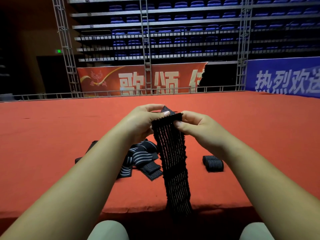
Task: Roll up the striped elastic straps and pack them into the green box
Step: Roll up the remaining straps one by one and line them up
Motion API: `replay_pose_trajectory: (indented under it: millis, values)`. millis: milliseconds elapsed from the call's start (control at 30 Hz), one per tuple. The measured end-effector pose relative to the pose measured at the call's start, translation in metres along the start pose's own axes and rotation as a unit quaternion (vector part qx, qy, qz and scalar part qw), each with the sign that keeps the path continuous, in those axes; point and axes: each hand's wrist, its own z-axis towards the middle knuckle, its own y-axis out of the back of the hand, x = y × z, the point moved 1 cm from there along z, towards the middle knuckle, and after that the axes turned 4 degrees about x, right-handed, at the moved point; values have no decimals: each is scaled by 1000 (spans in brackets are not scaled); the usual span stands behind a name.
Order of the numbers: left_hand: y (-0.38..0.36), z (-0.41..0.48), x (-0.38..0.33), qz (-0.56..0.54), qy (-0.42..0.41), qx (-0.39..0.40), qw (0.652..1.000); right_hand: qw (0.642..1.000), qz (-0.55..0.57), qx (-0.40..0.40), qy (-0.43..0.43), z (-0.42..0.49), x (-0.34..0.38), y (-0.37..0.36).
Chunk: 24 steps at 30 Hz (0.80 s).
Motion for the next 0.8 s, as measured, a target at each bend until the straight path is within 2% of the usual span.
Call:
replay_pose_trajectory:
  millis: [133, 267, 333, 400, 567, 800]
  values:
    - [1, 3, 5, 21, -22, -28, 999, 1000, 13, -19, -9, 2, -7, -1]
    - [2, 1, 2, 139, -61, -126, 980, 997, 0, -75, -21, 3, -12, 6]
    - [0, -1, -1, 171, -85, -141, 971, 995, 12, -98, -25, 5, -12, 8]
    - [-3, -1, -4, 162, -99, -129, 973, 991, 24, -125, -35, 8, -8, 10]
    - [-18, -1, -13, 33, -112, -92, 989, 982, 84, -164, -48, 11, -8, 18]
    - [-27, -7, -14, 8, -91, -44, 995, 978, 71, -186, -65, 11, -4, 22]
